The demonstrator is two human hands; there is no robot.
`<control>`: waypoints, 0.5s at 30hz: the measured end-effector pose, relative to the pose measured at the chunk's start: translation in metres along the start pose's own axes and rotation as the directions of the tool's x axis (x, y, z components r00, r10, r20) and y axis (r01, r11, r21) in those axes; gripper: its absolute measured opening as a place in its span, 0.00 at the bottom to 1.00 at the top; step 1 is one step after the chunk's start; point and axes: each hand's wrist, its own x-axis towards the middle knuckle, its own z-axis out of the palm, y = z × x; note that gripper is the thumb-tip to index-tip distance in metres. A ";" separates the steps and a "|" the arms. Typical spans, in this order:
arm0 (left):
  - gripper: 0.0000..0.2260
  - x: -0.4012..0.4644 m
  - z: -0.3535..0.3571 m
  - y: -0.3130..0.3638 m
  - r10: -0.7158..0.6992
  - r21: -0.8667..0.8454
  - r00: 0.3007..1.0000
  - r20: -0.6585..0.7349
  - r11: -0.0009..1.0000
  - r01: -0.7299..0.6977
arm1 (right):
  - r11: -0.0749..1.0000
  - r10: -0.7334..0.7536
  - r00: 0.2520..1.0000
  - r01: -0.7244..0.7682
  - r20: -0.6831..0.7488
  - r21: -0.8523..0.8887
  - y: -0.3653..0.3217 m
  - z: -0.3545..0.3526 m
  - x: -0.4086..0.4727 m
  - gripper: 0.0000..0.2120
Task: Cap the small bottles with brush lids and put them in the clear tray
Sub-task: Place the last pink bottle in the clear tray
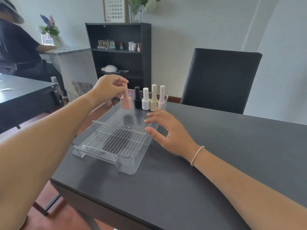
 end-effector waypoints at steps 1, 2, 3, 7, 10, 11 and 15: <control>0.10 0.003 0.002 -0.003 -0.002 0.009 1.000 0.013 1.000 0.001 | 1.000 0.002 1.000 -0.002 0.002 0.000 0.000 0.000 0.000 0.18; 0.10 0.007 0.004 -0.007 0.000 0.020 1.000 0.026 1.000 0.000 | 1.000 0.006 1.000 -0.006 0.005 -0.002 0.000 0.000 0.000 0.19; 0.09 0.009 0.006 -0.010 -0.002 0.034 0.999 0.036 0.999 0.001 | 1.000 0.012 1.000 -0.012 0.008 -0.003 0.001 0.000 0.000 0.19; 0.10 0.020 0.013 -0.021 -0.015 0.027 0.999 0.030 1.000 0.015 | 1.000 0.021 1.000 -0.021 0.014 0.012 0.001 0.001 0.001 0.19; 0.10 0.028 0.019 -0.023 -0.018 0.014 1.000 0.013 1.000 0.018 | 1.000 0.020 1.000 -0.020 0.020 0.009 0.001 0.000 0.001 0.18; 0.10 0.030 0.020 -0.023 -0.019 0.020 1.000 0.013 1.000 0.019 | 1.000 0.017 1.000 -0.017 0.021 0.010 0.002 0.000 0.001 0.17; 0.10 0.037 0.024 -0.025 -0.003 0.039 1.000 0.002 0.999 0.003 | 1.000 0.005 1.000 -0.005 0.012 0.017 0.003 0.000 0.002 0.17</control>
